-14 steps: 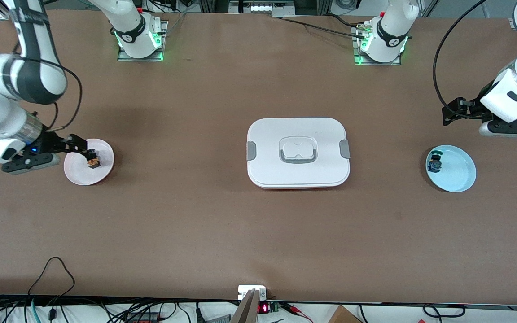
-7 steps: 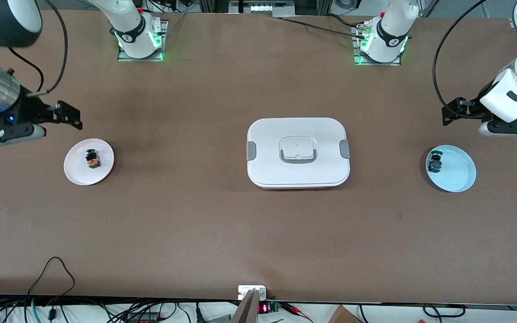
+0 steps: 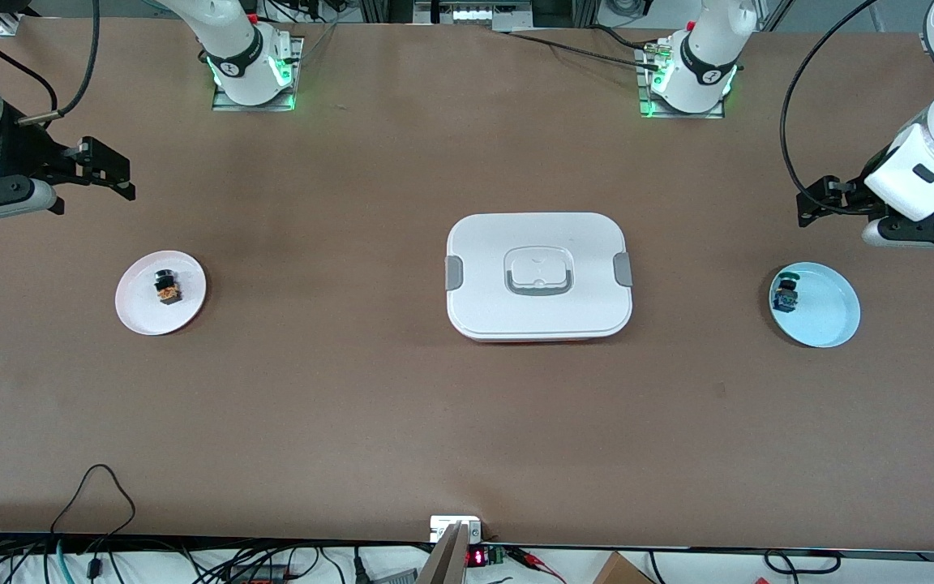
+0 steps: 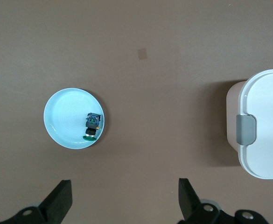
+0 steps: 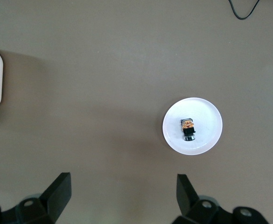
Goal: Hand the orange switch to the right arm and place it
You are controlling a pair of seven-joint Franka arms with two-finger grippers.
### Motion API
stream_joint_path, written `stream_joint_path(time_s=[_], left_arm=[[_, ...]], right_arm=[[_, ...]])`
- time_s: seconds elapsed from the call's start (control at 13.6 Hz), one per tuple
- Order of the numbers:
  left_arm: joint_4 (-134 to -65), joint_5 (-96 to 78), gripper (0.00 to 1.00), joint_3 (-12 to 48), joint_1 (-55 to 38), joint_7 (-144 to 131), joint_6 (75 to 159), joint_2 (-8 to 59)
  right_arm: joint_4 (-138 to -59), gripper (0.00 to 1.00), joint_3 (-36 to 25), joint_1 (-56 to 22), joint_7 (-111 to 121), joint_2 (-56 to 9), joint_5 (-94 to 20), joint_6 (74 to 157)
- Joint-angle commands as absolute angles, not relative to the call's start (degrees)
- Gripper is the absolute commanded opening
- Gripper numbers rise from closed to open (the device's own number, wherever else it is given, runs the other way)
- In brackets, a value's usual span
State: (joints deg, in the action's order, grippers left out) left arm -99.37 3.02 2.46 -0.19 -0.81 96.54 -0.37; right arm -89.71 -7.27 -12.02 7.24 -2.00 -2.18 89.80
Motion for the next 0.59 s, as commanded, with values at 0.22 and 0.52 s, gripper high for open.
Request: stream_joint_path(time_s=[0.22,0.52], left_arm=[[-98.0,1.67,1.0,2.46,-0.09,0.44,96.5,0.18],[-98.0,1.67,1.0,2.46,0.0,0.44,95.71,0.18]], right_arm=[[-88.33,1.0,-6.86,-11.6,7.65,-3.25,-2.02,88.51],[-88.07,1.0,-7.03,-11.34,7.73,-2.9,-2.2,87.98]])
